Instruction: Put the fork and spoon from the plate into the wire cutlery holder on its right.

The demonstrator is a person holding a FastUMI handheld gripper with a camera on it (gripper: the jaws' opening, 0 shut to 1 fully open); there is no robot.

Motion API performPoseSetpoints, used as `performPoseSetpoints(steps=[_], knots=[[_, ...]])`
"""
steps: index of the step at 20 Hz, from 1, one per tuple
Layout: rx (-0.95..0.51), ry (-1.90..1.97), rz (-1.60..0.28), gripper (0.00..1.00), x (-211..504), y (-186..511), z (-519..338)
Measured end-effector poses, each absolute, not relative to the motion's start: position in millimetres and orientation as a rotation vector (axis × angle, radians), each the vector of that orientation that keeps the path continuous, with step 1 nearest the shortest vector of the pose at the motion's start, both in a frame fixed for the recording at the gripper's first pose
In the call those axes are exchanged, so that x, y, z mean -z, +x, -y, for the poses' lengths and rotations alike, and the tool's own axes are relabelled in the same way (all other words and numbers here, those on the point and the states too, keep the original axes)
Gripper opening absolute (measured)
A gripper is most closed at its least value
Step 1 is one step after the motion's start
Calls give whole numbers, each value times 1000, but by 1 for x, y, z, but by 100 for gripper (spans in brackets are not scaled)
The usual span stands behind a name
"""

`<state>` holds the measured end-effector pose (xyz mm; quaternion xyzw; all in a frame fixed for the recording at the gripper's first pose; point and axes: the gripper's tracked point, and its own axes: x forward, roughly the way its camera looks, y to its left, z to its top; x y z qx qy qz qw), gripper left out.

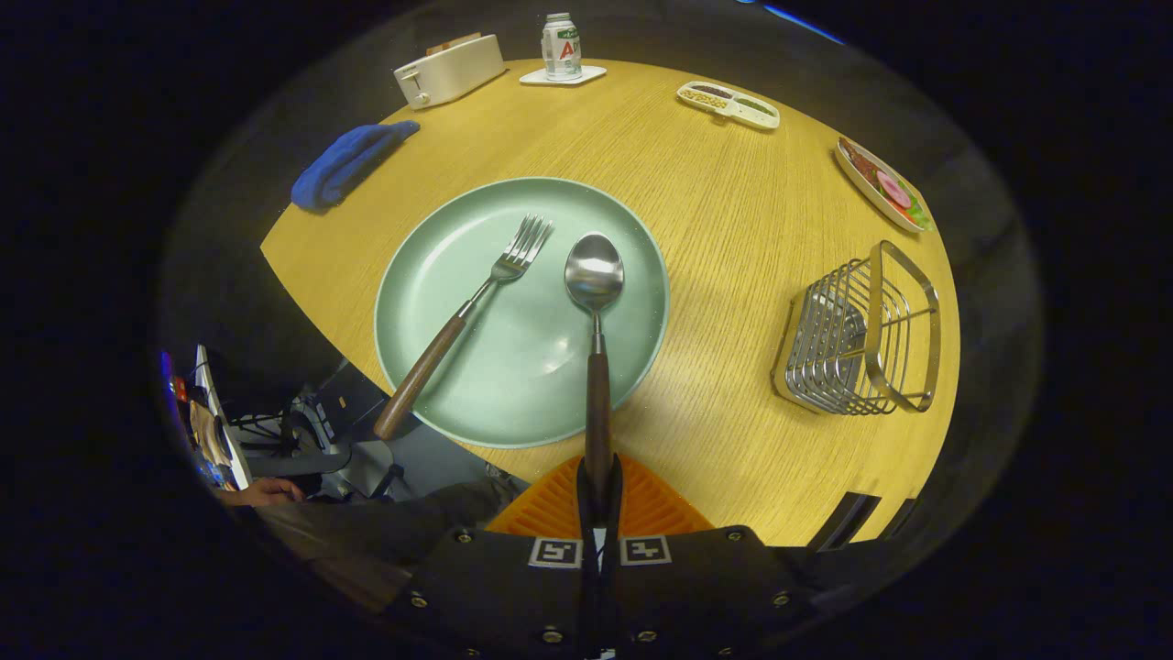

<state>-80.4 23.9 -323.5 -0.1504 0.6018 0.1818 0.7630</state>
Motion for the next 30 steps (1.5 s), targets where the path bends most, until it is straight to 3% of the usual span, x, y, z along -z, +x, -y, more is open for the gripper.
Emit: performPoseSetpoints(steps=[13,18,30], knots=[[-466,-369,-1465,1,212,-90,52],[-387,-414,-1494,1,177,-81,110],[-326,-585,-1707,1,197,-36,155]])
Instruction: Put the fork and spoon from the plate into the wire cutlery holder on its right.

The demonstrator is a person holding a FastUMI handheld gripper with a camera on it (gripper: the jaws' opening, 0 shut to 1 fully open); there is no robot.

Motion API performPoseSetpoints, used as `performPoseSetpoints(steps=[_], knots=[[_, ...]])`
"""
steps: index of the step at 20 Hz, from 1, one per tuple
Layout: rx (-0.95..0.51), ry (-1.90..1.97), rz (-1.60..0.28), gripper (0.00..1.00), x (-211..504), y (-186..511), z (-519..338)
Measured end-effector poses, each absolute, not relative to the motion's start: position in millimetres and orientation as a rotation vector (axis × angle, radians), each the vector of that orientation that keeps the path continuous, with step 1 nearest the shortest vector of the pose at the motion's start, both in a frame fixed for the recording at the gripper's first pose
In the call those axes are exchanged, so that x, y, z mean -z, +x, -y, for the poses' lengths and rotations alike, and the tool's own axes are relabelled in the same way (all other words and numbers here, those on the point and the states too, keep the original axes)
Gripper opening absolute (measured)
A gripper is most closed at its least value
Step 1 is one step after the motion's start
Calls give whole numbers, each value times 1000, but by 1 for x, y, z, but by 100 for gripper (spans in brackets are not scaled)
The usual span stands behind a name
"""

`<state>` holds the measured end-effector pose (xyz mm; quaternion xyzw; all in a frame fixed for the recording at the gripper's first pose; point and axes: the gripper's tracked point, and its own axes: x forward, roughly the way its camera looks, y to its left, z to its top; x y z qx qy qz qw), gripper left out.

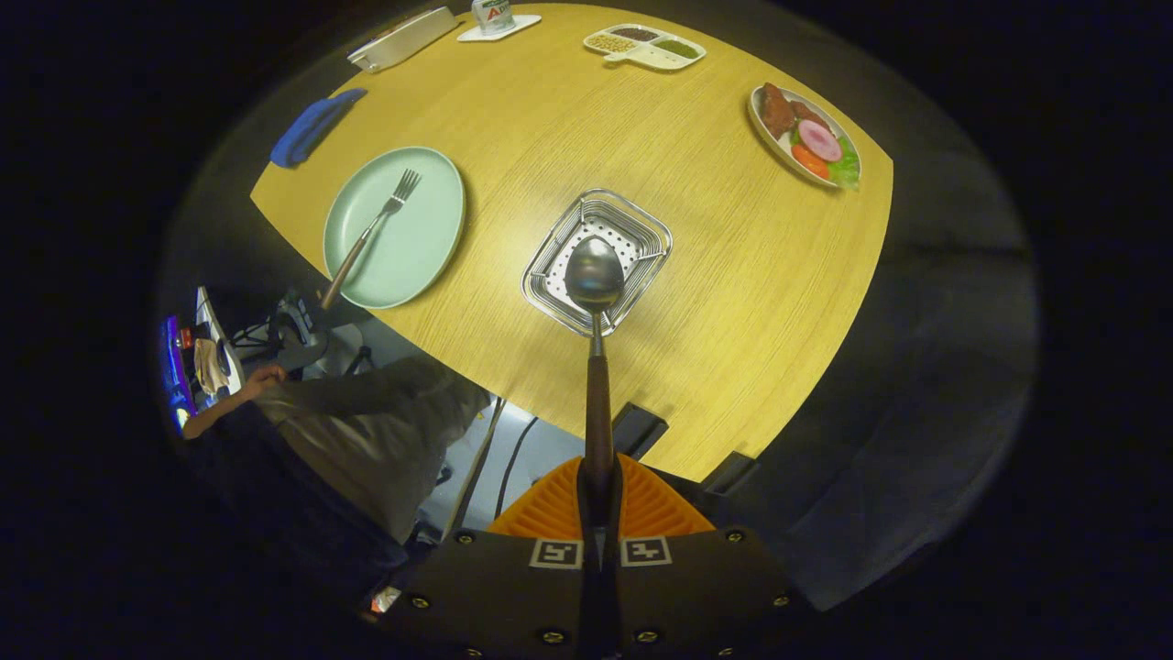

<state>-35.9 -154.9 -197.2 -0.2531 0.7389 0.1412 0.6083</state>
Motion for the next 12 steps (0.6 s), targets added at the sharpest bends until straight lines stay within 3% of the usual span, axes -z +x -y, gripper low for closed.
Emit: performPoseSetpoints(steps=[10,12], knots=[[-294,-637,-1798,1,225,-8,149],[-295,-597,-1776,8,222,-2,144]])
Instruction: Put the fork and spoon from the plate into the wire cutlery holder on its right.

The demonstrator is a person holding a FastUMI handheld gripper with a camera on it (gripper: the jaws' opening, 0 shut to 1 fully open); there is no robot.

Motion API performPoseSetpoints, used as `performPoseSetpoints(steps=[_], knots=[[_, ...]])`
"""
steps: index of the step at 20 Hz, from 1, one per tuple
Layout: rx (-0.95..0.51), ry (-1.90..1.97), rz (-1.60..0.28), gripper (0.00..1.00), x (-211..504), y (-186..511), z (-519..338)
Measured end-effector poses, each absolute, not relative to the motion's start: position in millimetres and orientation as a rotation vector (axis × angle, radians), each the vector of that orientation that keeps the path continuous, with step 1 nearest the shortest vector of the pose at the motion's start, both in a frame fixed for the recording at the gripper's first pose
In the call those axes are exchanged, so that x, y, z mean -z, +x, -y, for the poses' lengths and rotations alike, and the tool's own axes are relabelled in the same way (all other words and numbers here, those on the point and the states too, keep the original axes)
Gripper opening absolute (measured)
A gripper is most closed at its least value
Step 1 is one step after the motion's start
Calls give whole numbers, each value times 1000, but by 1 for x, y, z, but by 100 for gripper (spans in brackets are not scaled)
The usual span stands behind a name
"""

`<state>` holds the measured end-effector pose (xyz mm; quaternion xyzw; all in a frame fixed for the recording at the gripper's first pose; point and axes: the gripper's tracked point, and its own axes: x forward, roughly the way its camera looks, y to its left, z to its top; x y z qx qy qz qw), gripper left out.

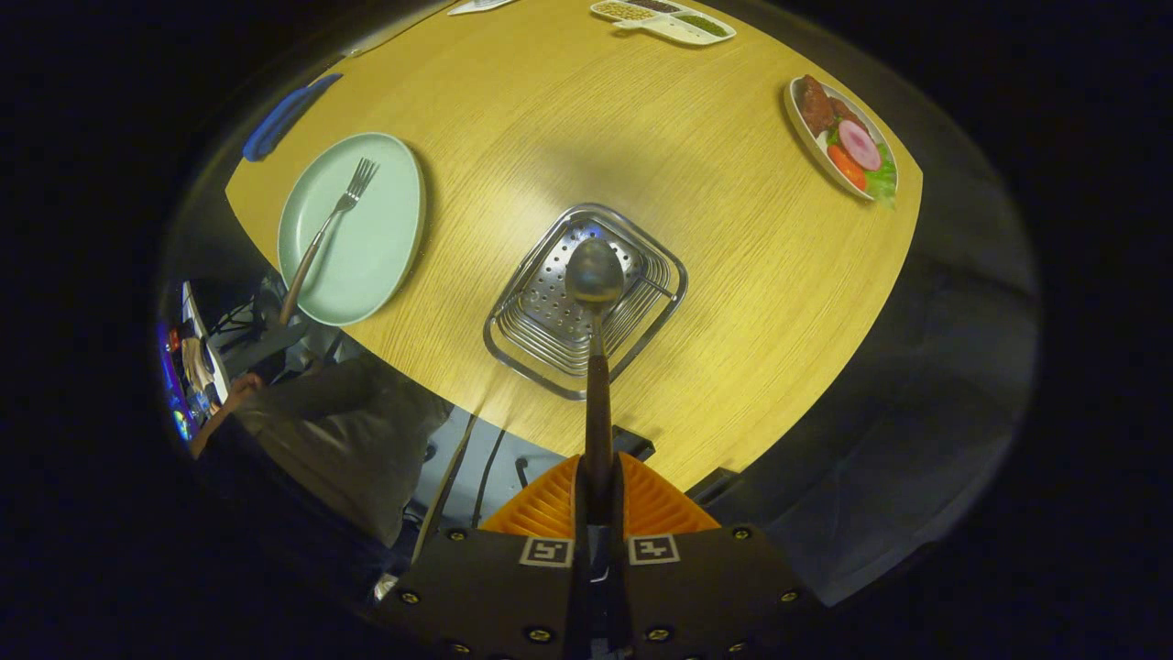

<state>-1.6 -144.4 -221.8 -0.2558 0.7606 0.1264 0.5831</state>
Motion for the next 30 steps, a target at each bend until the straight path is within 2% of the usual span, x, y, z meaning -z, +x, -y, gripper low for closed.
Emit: performPoseSetpoints(steps=[2,4,9,15,22,30], knots=[[-283,-587,-1713,13,211,10,146],[-263,-545,-1651,23,198,16,147],[-230,-424,-1491,23,167,7,132],[-342,-244,-1395,23,166,-33,37],[-415,-79,-1440,26,216,-76,-56],[-434,-67,-1477,26,259,-80,-117]])
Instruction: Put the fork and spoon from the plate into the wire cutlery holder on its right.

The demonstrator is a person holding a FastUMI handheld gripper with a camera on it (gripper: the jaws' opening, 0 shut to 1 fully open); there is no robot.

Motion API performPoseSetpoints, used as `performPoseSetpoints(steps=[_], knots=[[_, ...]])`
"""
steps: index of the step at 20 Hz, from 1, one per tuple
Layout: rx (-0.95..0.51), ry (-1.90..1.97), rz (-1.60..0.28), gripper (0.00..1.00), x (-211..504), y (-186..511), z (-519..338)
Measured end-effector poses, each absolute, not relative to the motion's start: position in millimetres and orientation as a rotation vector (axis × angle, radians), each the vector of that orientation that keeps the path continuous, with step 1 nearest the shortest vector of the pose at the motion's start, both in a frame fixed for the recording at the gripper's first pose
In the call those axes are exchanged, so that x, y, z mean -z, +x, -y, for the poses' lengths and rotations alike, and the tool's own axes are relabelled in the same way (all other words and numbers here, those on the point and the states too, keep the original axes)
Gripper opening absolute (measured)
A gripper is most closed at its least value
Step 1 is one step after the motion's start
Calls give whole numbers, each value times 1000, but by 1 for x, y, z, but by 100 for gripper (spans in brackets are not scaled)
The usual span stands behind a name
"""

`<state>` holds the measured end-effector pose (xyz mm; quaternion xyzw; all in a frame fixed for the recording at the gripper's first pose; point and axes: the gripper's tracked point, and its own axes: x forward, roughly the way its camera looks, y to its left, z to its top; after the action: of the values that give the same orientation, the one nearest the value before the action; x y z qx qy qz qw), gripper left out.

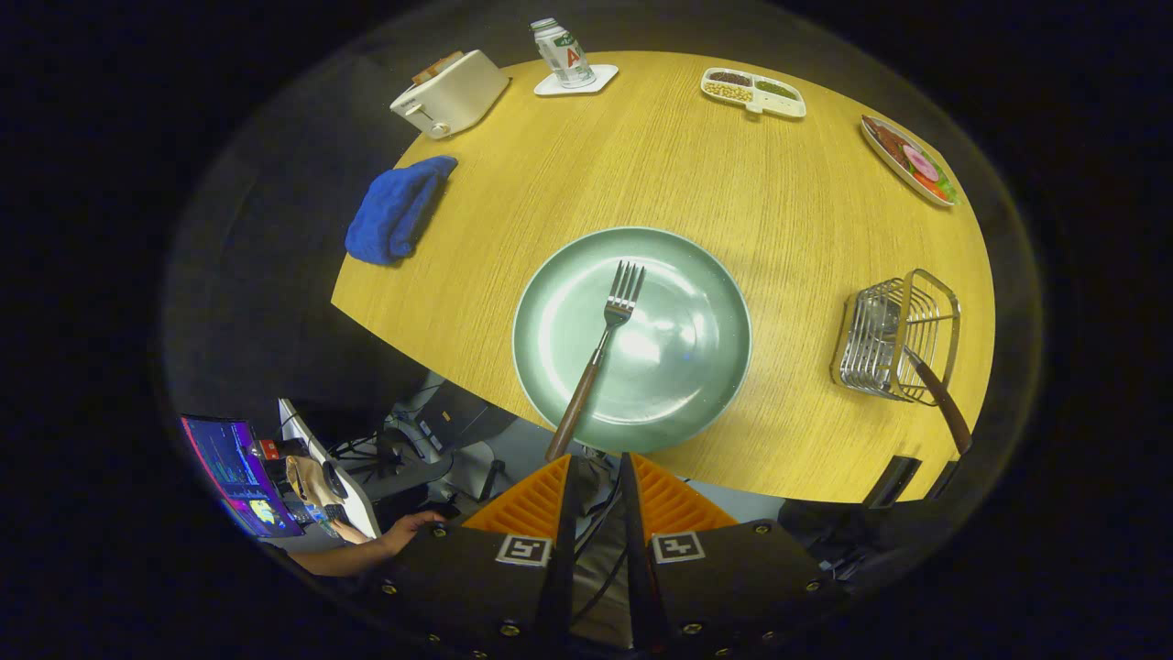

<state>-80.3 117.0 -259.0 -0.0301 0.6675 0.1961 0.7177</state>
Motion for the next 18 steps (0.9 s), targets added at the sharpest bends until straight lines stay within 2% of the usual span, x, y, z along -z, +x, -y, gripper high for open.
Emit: performPoseSetpoints(steps=[10,18], knots=[[-401,-71,-1542,26,318,-75,-156],[-369,-211,-1567,26,345,-76,-129]])
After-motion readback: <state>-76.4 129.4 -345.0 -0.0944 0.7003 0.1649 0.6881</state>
